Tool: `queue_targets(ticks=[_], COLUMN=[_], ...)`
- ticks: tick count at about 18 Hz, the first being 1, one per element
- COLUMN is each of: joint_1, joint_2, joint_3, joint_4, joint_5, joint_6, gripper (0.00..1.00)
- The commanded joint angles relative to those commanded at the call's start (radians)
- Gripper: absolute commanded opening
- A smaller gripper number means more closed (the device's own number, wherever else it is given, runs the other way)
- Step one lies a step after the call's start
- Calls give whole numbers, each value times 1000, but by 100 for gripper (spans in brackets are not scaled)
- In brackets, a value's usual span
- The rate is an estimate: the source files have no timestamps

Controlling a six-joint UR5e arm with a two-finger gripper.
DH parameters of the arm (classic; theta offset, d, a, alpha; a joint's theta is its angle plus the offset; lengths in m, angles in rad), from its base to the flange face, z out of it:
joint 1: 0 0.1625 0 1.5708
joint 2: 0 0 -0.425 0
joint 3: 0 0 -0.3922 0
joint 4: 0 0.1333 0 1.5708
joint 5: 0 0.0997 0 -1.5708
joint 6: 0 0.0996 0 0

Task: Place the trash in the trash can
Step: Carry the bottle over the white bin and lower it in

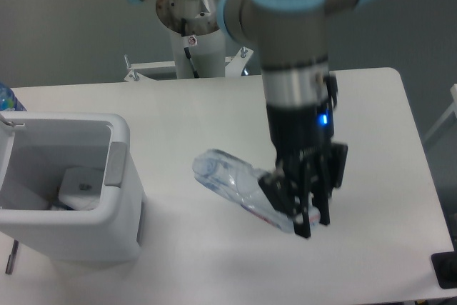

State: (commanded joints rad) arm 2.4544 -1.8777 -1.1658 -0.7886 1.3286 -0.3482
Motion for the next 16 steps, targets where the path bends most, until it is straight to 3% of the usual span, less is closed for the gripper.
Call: queue_targets(ticks=[2,8,16], joint_1=[-5,-32,-149], joint_2=[31,45,57], joint_3=[-12,-24,-64], joint_4=[8,8,8], joint_5=[-3,-45,-57], joint_6=[0,-11,-12], gripper=[22,22,22])
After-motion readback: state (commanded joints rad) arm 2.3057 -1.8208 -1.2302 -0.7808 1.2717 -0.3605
